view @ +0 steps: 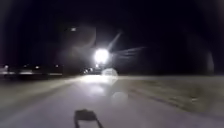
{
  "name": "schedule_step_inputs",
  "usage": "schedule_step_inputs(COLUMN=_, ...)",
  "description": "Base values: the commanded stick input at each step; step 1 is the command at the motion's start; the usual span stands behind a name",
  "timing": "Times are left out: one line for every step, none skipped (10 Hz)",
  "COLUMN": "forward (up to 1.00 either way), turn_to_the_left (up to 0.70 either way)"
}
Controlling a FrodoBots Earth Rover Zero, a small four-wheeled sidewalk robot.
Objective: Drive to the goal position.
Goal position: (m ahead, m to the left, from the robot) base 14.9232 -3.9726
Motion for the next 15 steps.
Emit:
schedule_step_inputs(forward=0.85, turn_to_the_left=0.02)
schedule_step_inputs(forward=0.85, turn_to_the_left=0.02)
schedule_step_inputs(forward=0.85, turn_to_the_left=0.02)
schedule_step_inputs(forward=0.85, turn_to_the_left=0.02)
schedule_step_inputs(forward=0.85, turn_to_the_left=0.02)
schedule_step_inputs(forward=0.85, turn_to_the_left=0.02)
schedule_step_inputs(forward=0.85, turn_to_the_left=0.02)
schedule_step_inputs(forward=0.85, turn_to_the_left=0.02)
schedule_step_inputs(forward=0.85, turn_to_the_left=0.02)
schedule_step_inputs(forward=0.85, turn_to_the_left=0.02)
schedule_step_inputs(forward=0.85, turn_to_the_left=0.02)
schedule_step_inputs(forward=0.85, turn_to_the_left=0.02)
schedule_step_inputs(forward=0.85, turn_to_the_left=0.02)
schedule_step_inputs(forward=0.85, turn_to_the_left=0.02)
schedule_step_inputs(forward=0.85, turn_to_the_left=0.03)
